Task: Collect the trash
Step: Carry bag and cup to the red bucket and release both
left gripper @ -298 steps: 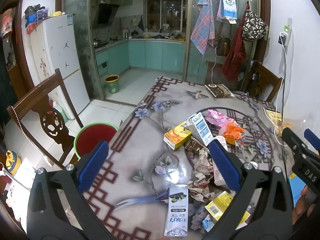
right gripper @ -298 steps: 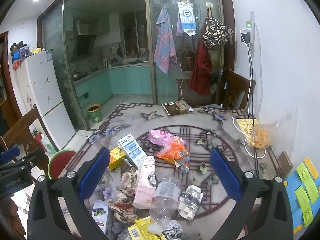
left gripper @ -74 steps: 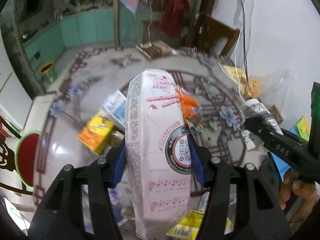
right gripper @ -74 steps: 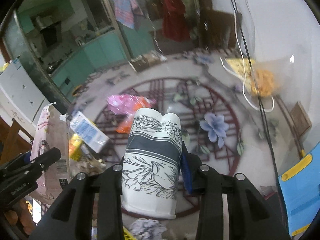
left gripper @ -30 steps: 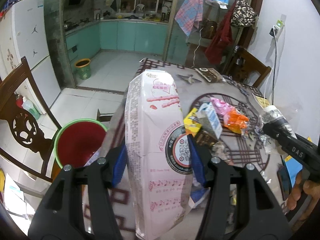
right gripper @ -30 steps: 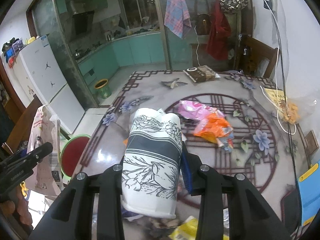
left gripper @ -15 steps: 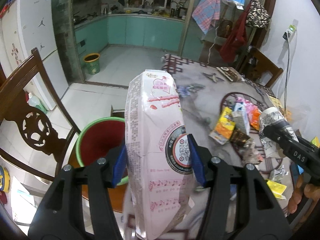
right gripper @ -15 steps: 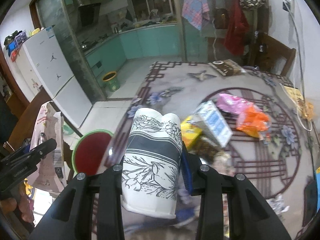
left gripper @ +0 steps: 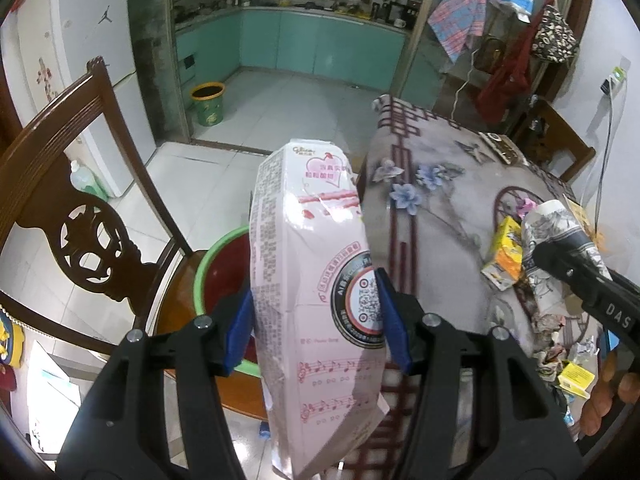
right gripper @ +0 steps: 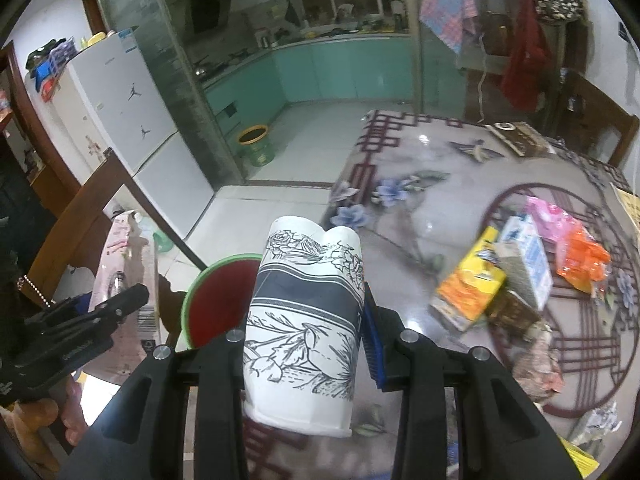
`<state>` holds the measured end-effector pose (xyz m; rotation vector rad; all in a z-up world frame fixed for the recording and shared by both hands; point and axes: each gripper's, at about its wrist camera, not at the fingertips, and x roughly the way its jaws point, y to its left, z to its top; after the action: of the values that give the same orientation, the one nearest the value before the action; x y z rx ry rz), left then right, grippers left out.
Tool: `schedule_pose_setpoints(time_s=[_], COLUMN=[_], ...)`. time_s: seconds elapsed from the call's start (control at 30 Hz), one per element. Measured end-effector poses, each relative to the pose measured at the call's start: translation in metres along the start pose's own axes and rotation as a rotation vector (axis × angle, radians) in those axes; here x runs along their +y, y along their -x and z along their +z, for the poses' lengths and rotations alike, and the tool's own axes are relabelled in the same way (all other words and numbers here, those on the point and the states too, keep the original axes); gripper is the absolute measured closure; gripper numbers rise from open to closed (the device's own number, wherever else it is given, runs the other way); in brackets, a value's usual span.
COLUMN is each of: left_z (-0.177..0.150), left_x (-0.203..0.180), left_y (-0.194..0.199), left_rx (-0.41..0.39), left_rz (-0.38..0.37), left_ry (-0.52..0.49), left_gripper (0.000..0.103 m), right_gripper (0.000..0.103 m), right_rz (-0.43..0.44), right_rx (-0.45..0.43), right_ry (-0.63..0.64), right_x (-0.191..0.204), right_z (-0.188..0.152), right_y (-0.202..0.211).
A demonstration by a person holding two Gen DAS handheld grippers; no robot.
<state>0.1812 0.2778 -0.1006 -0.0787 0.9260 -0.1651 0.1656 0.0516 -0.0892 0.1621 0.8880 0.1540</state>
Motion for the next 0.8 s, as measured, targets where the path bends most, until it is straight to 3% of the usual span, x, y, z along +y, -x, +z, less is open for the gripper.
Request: schedule_pose_setpoints(time_s=[0.5, 0.8], left_z=[0.011, 0.004], left_x=[0.044, 0.06], left_y=[-0.029, -0.06], left_rx=[0.045, 0.12], left_rz=[0.018, 0.036], left_ry=[0.047, 0.07], left_gripper=[0.049, 0.049], right_gripper=[0.068, 0.068], right_rz=[0.044, 0.121], right_rx=[0.065, 0.107], right_ry=[0.065, 0.05], right_x=[0.046, 0.064], right_z=[0.017, 0.032], right_y=[-0.046, -0.077])
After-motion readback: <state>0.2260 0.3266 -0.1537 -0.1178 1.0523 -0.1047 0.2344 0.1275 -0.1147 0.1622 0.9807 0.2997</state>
